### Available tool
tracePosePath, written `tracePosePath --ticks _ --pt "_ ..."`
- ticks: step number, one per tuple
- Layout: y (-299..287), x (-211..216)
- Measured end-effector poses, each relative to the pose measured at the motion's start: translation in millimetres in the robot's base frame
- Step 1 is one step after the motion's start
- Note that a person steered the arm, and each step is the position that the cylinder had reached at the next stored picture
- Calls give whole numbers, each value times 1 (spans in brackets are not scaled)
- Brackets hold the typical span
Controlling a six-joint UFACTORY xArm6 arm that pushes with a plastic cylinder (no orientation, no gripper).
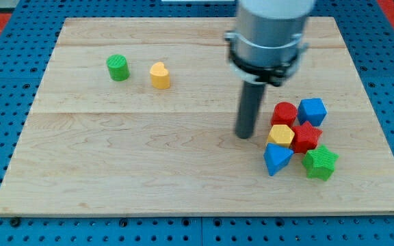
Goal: Place the heart on top of the red circle
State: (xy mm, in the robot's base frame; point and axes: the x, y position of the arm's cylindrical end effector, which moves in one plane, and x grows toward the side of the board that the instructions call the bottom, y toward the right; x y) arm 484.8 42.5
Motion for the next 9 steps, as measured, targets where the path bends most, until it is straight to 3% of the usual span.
tracePosePath --ticks 2,3,5,6,8,9 --pt "-252 -101" --pt "-270 -166" --pt "-77 -111" --pt "-77 -111" --pt "65 -94" --pt "79 -88"
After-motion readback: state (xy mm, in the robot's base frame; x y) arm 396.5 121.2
